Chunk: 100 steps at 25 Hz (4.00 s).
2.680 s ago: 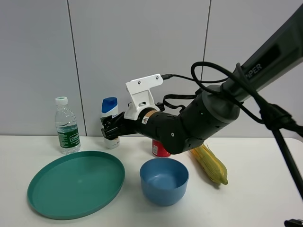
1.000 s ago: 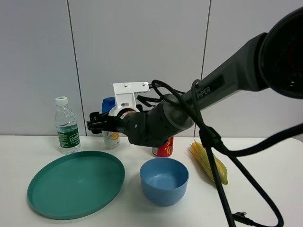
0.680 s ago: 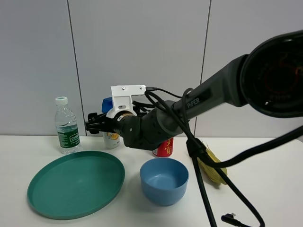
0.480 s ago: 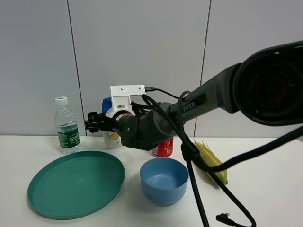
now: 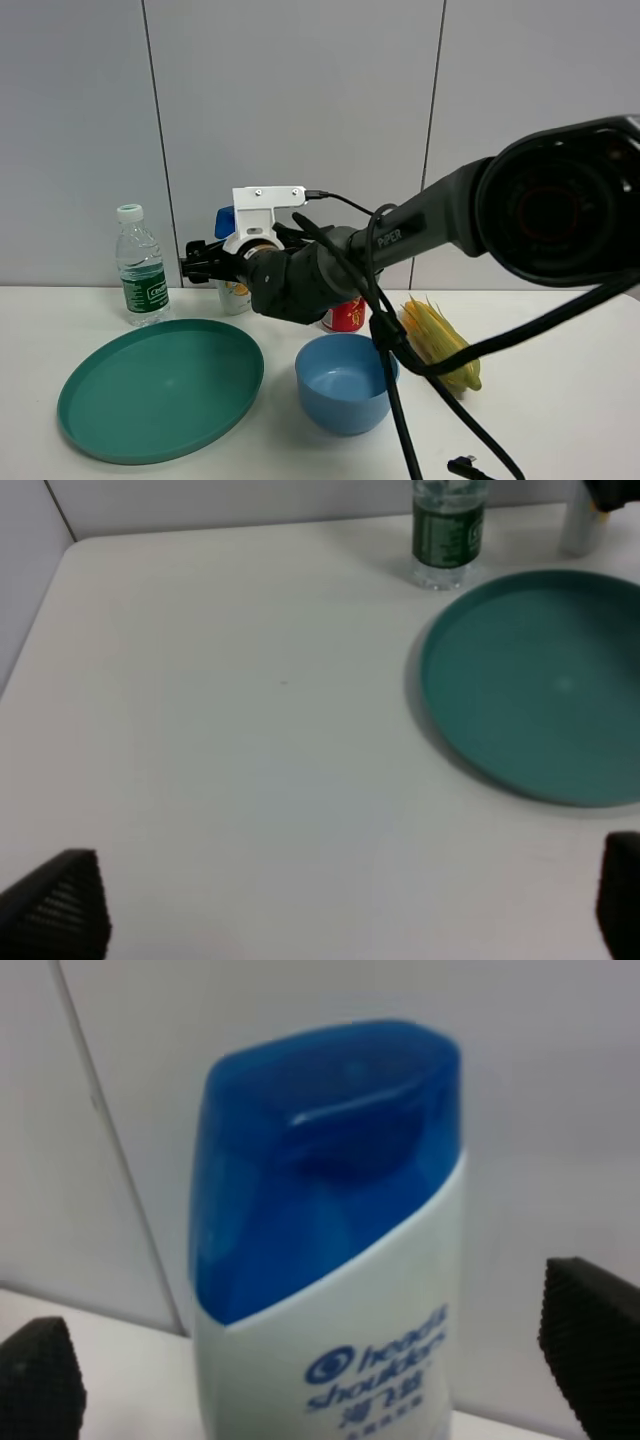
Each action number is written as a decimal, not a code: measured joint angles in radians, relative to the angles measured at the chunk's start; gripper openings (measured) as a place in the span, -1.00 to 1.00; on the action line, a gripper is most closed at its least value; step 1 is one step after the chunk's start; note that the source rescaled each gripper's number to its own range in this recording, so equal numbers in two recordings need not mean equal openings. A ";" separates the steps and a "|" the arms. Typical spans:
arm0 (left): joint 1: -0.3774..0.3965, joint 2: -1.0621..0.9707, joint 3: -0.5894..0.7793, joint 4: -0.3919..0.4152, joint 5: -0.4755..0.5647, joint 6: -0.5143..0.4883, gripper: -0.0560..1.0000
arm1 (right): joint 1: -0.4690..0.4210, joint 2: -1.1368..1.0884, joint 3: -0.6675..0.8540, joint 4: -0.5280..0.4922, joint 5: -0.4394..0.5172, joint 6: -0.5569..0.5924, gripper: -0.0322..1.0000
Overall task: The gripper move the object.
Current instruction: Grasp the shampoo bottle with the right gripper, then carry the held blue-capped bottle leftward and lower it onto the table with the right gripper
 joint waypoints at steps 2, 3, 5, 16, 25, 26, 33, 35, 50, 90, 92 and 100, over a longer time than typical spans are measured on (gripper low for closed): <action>0.000 0.000 0.000 0.000 0.000 0.000 1.00 | 0.000 0.021 -0.032 -0.001 0.004 -0.001 0.99; 0.000 0.000 0.000 0.000 0.000 0.000 1.00 | 0.000 0.030 -0.050 -0.001 0.004 -0.002 0.99; 0.000 0.000 0.000 0.000 0.000 0.000 1.00 | 0.000 0.044 -0.081 -0.002 0.005 -0.003 0.99; 0.000 0.000 0.000 0.000 0.000 0.000 1.00 | 0.000 0.093 -0.124 -0.002 0.028 -0.003 0.94; 0.000 0.000 0.000 0.000 0.000 0.000 1.00 | 0.000 0.111 -0.124 -0.001 0.001 -0.003 0.81; 0.000 0.000 0.000 0.000 0.000 0.000 1.00 | 0.000 0.115 -0.124 -0.001 0.002 -0.003 0.79; 0.000 0.000 0.000 0.000 0.000 0.000 1.00 | 0.000 0.120 -0.124 -0.001 -0.001 -0.003 0.38; 0.000 0.000 0.000 0.000 0.000 0.000 1.00 | 0.000 0.120 -0.124 -0.001 -0.006 -0.003 0.29; 0.000 0.000 0.000 0.000 0.000 0.000 1.00 | 0.000 0.121 -0.124 -0.030 -0.032 -0.003 0.35; 0.000 0.000 0.000 0.000 0.000 0.000 1.00 | 0.000 0.134 -0.124 -0.031 -0.089 -0.016 -0.90; 0.000 0.000 0.000 0.000 0.000 0.000 1.00 | 0.000 0.134 -0.124 -0.031 -0.089 -0.019 -0.90; 0.000 0.000 0.000 0.000 0.000 0.000 1.00 | 0.000 0.099 -0.124 -0.029 -0.009 -0.062 -0.92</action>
